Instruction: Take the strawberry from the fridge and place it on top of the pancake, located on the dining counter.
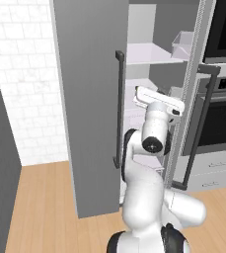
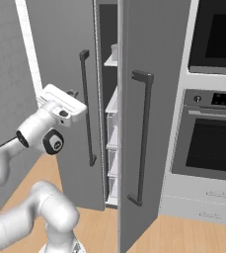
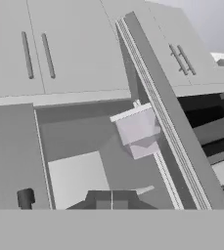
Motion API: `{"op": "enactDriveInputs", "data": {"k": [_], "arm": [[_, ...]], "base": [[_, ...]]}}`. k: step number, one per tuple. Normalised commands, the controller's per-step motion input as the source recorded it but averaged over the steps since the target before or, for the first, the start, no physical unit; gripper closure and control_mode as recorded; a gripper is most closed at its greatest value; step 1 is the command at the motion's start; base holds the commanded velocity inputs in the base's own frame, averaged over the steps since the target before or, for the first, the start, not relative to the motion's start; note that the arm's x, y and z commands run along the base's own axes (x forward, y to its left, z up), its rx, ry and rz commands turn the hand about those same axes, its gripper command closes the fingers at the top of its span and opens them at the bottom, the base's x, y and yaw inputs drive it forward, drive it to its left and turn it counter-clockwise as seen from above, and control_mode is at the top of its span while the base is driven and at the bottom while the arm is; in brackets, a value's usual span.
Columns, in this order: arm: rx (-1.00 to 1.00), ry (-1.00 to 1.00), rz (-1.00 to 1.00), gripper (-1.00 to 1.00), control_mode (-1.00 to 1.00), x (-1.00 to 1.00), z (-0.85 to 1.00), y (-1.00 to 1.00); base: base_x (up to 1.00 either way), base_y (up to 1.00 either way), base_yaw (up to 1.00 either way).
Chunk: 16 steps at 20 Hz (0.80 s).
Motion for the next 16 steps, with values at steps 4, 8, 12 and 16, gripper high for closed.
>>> {"op": "enactDriveInputs", "data": {"k": [4,8,12,16], "arm": [[0.00,0.11,0.00,1.00,-1.00,0.33,-0.01,-0.06],[0.01,0.29,0.00,1.00,-1.00,0.40,0.02,-0.22],[0.00,0.34,-0.11,1.00,-1.00,0.12,0.19,-0.34],[0.00,0.24,-0.16,1.00,-1.00,0.33,0.00,0.00]], "base": [[0.00,0.00,0.00],[0.00,0.00,0.00],[0.00,0.00,0.00],[0.00,0.00,0.00]]}}
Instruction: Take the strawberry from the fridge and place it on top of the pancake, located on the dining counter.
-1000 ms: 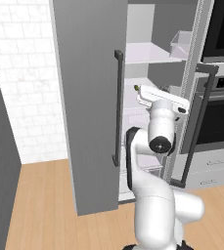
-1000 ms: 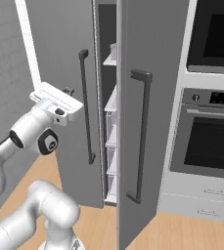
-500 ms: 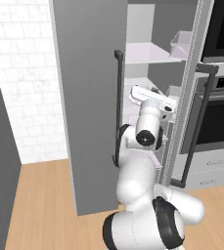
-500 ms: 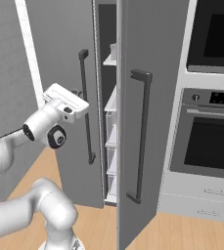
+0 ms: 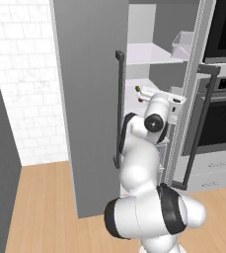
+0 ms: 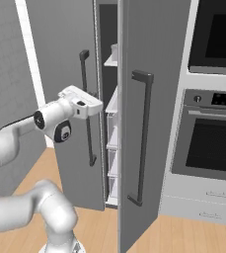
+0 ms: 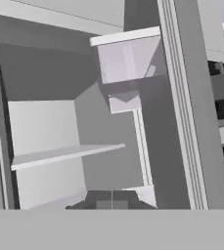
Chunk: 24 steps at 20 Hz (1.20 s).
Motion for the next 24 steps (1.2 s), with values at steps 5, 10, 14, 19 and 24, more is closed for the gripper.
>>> {"op": "enactDriveInputs", "data": {"k": [5,10,14,19,24], "arm": [[0.00,0.19,-0.12,1.00,-1.00,0.35,-0.01,0.00],[-0.01,0.00,-0.11,1.00,-1.00,0.42,-0.07,0.07],[0.00,-0.01,-0.13,1.00,-1.00,0.52,-0.05,0.00],[0.00,0.03,-0.08,1.00,-1.00,0.67,0.00,-0.07],[0.00,0.08,-0.04,1.00,-1.00,0.51,0.00,-0.30]], "base": [[0.00,0.00,0.00],[0.00,0.00,0.00],[0.00,0.00,0.00],[0.00,0.00,0.00],[0.00,0.00,0.00]]}}
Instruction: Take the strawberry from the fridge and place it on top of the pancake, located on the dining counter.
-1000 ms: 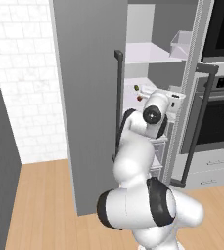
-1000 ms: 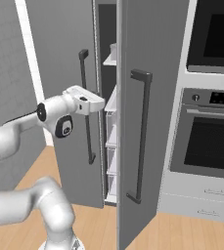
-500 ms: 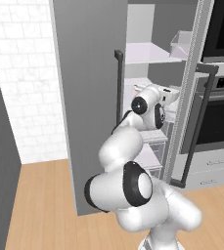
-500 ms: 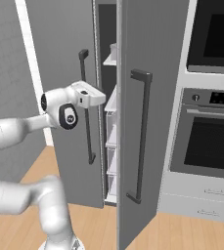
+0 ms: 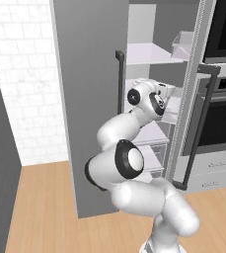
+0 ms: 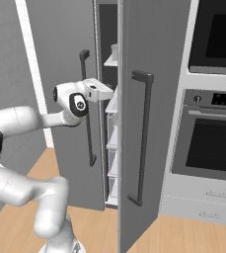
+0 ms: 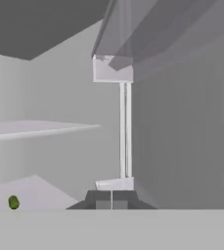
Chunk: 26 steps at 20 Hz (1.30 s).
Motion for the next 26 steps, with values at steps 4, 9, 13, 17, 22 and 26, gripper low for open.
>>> {"op": "enactDriveInputs", "data": {"k": [4,9,13,17,22,26], "arm": [[0.00,0.06,-0.03,1.00,-1.00,0.33,0.00,-0.39],[0.00,0.02,-0.03,1.00,-1.00,0.34,-0.06,-0.34],[0.02,0.00,-0.02,1.00,-1.00,0.05,-0.01,-0.46],[0.07,0.00,-0.06,1.00,-1.00,-0.18,0.00,-0.74],[0.11,0.00,-0.15,1.00,-1.00,-0.66,0.00,-0.98],[0.15,0.00,-0.20,1.00,-1.00,-0.97,0.01,-1.00]], "base": [[0.00,0.00,0.00],[0.00,0.00,0.00],[0.00,0.00,0.00],[0.00,0.00,0.00],[0.00,0.00,0.00],[0.00,0.00,0.00]]}}
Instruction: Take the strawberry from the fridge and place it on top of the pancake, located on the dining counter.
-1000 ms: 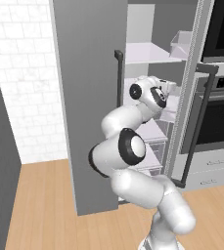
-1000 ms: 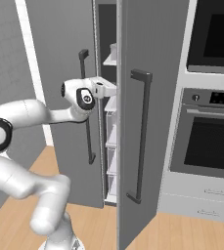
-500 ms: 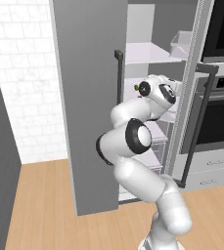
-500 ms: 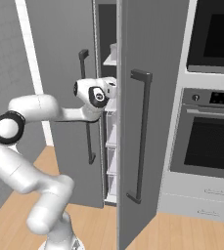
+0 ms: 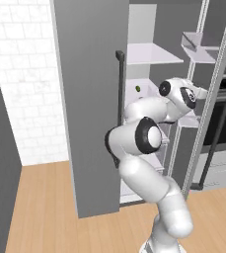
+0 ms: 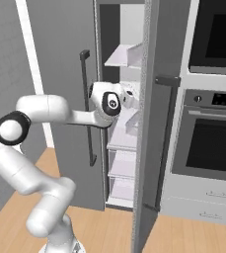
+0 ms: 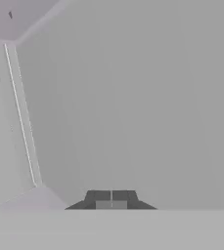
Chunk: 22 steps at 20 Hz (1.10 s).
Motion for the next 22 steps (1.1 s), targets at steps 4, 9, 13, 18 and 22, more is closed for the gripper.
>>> {"op": "enactDriveInputs", "data": {"k": [4,9,13,18,22], "arm": [[0.16,-0.01,-0.14,1.00,-1.00,-0.19,0.01,-1.00],[0.21,-0.16,0.00,1.00,-1.00,0.29,0.05,-1.00],[0.14,-0.29,0.00,1.00,-1.00,0.08,0.00,-0.87],[-0.01,-0.25,-0.06,1.00,-1.00,-0.51,0.02,0.12],[-0.06,0.10,0.01,1.00,-1.00,-1.00,0.67,0.67]], "base": [[0.00,0.00,0.00],[0.00,0.00,0.00],[0.00,0.00,0.00],[0.00,0.00,0.00],[0.00,0.00,0.00]]}}
